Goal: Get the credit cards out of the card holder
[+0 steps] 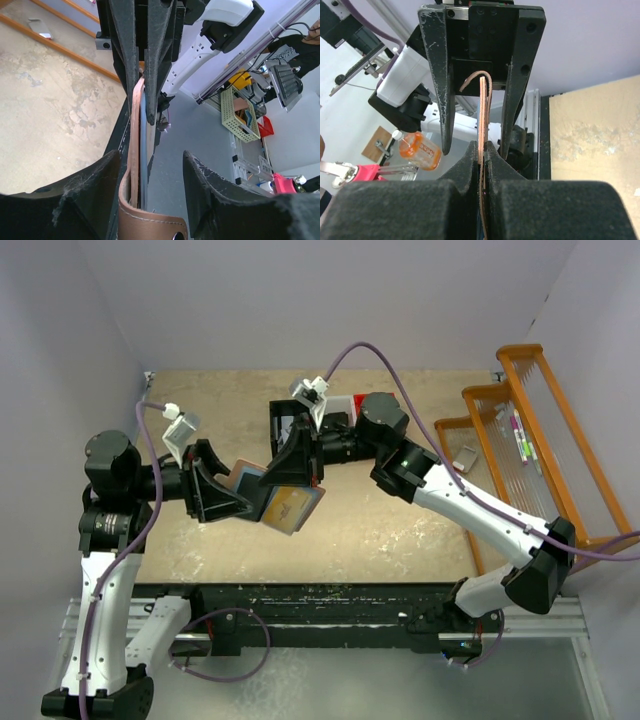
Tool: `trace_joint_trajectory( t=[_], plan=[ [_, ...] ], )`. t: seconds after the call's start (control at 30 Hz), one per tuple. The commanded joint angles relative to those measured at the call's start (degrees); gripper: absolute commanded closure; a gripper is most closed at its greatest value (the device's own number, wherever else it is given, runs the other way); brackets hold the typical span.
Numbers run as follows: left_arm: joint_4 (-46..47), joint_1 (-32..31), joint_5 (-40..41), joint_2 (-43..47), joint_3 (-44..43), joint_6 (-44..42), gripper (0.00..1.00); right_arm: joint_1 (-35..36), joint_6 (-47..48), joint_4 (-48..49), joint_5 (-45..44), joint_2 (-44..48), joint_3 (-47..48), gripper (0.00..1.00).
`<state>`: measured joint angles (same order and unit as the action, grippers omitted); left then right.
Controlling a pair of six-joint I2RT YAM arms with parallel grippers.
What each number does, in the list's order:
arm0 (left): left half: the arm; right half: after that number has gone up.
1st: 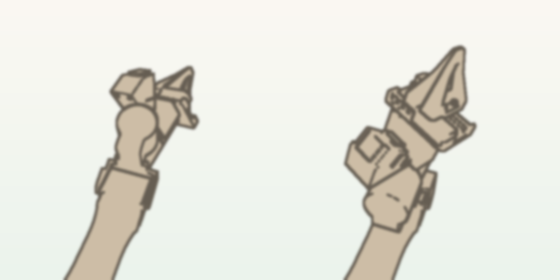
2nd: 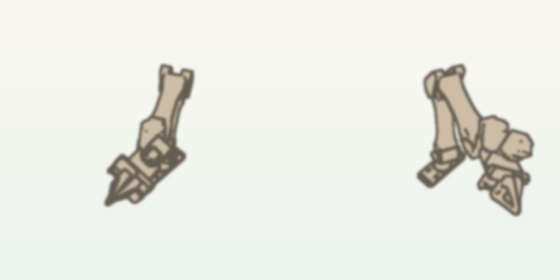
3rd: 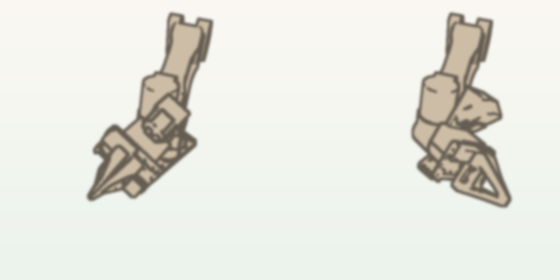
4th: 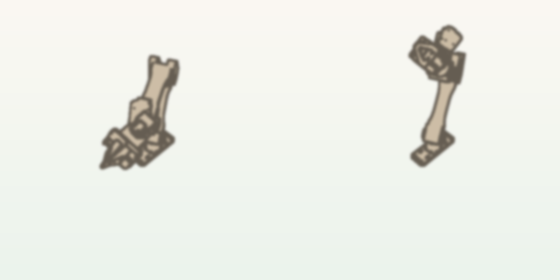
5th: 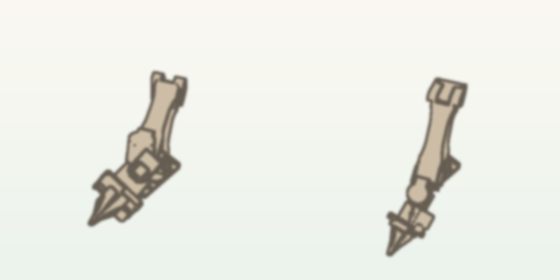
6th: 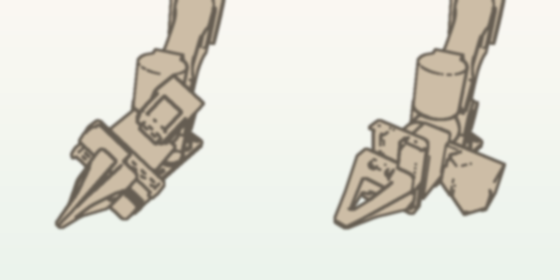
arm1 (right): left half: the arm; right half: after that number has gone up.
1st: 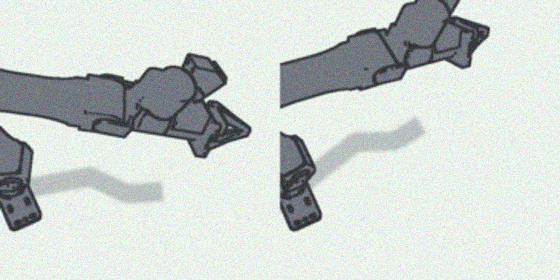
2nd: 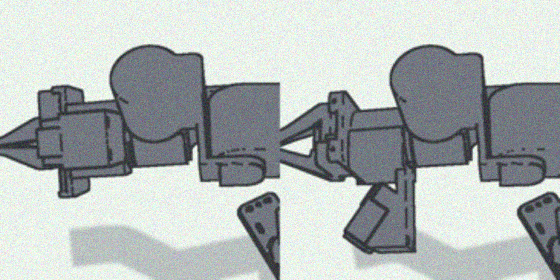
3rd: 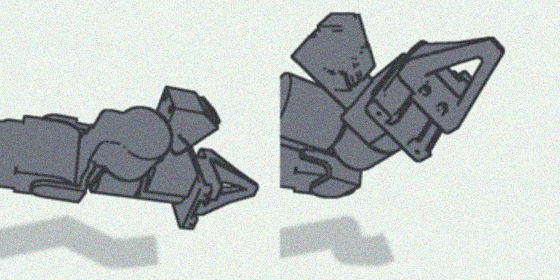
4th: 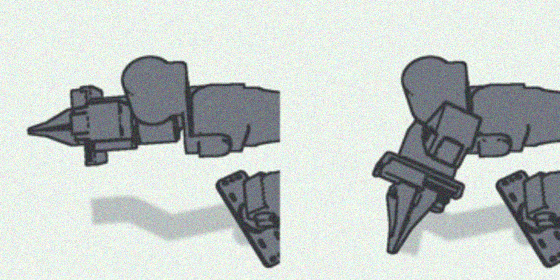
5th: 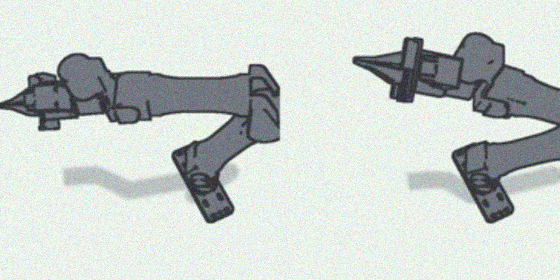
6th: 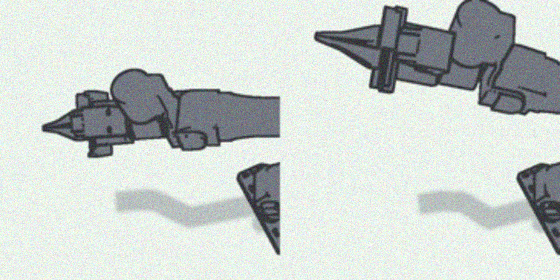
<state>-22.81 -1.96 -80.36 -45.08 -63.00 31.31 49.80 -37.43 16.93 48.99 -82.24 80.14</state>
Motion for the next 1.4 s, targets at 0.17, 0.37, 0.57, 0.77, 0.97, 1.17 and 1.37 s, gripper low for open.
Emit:
trace_joint_trajectory(
  t=[0.17, 0.37, 0.57, 0.77, 0.97, 1.17, 1.37],
  plan=[
    [-2.7, -0.1, 2.5, 0.9, -1.6, -6.7, 0.63, -0.1, 0.5, -1.0, -2.2, 2.2, 1.0, 1.00],
    [-4.8, -0.1, 3.6, 0.4, -1.8, -7.3, 0.95, -0.1, 0.8, -2.4, -2.8, 1.6, 1.9, 0.95],
    [-1.9, -0.1, 5.3, 0.2, -1.8, -3.2, 1.00, -1.9, 2.1, -11.9, -16.0, 4.7, 3.1, 0.36],
    [-2.0, 0.0, 12.6, -1.8, -1.3, -0.9, 1.00, -2.0, -3.2, -10.2, -32.6, 18.0, -4.6, 0.35],
    [-2.1, 0.0, 18.3, -3.8, -0.8, 0.2, 1.00, -1.8, -6.1, -5.4, -29.8, 19.4, -9.0, 0.42],
    [0.3, 0.0, 15.6, -4.5, -0.5, 3.0, 1.00, 1.5, -10.0, 1.0, -25.4, 13.8, -11.9, 0.47],
    [1.2, 0.0, 11.2, -4.2, -0.6, 3.9, 1.00, 2.8, -13.0, 6.5, -23.0, 9.7, -13.7, 0.48]
  ],
)
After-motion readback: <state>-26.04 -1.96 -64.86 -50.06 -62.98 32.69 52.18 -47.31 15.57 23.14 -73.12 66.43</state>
